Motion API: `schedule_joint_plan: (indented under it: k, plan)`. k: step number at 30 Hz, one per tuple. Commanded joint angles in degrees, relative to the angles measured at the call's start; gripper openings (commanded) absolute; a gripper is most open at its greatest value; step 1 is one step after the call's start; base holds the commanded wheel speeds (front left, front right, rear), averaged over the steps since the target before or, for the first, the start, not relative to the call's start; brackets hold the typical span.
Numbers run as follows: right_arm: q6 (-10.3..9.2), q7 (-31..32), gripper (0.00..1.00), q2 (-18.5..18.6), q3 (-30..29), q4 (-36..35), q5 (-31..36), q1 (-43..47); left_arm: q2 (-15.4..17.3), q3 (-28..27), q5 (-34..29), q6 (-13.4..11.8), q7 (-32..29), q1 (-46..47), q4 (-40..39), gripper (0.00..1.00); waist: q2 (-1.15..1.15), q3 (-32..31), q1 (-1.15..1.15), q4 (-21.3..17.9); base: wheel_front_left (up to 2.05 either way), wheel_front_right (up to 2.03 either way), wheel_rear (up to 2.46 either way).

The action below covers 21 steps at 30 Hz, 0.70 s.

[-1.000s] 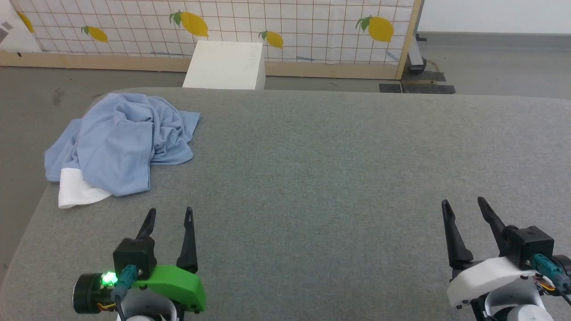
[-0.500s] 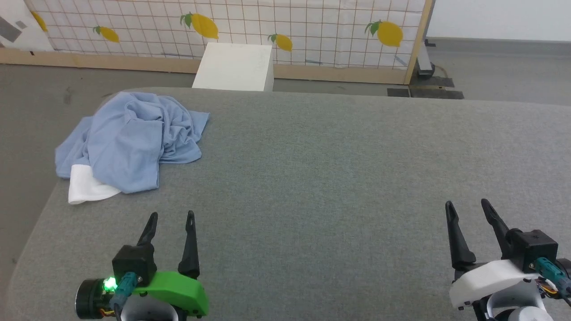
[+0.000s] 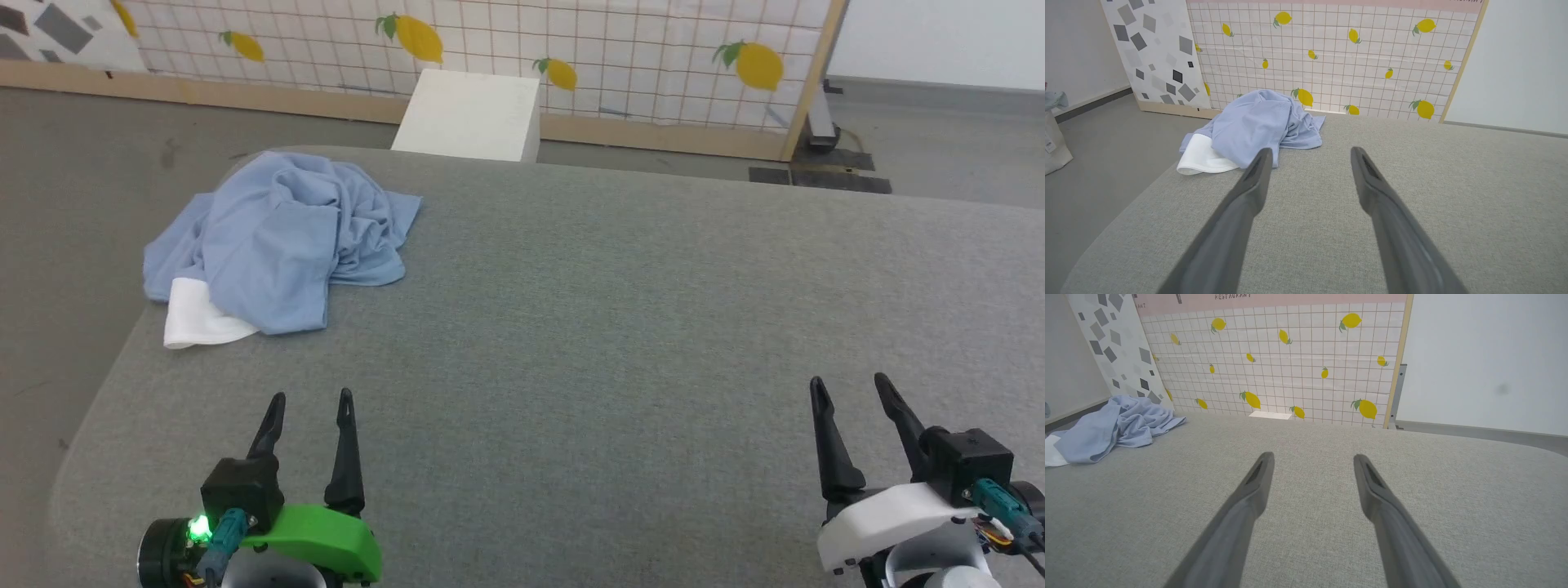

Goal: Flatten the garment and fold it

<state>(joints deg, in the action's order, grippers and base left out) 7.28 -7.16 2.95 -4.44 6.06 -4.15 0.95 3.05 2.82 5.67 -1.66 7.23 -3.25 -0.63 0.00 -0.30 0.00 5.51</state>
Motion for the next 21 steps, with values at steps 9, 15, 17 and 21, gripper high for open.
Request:
schedule_joint_plan:
  k: [9,15,17,21]
  plan:
    - [0.12,-1.65,1.0,-0.04,0.27,1.34,-0.69,-0.28,-0.1,0.64,1.72,-0.72,1.6,-0.74,-0.75,1.0,0.0,0.79,0.0,4.38,0.0,0.0,0.0]
    - [0.14,-2.59,1.0,-0.05,0.95,2.48,-1.08,-0.89,-0.11,1.07,3.0,-1.41,2.54,-0.96,-1.26,1.0,0.0,1.66,0.0,7.54,0.0,0.0,0.0]
    - [0.14,-2.83,1.0,-0.05,1.2,2.82,-1.1,-1.0,-0.11,1.21,3.3,-1.6,2.77,-0.97,-1.33,1.0,0.0,1.75,0.0,8.32,0.0,0.0,0.0]
    - [0.15,-3.44,1.0,-0.05,1.6,3.87,-1.25,-1.07,-0.12,1.53,4.23,-2.1,3.48,-1.22,-1.46,1.0,0.0,1.56,0.0,10.59,0.0,0.0,0.0]
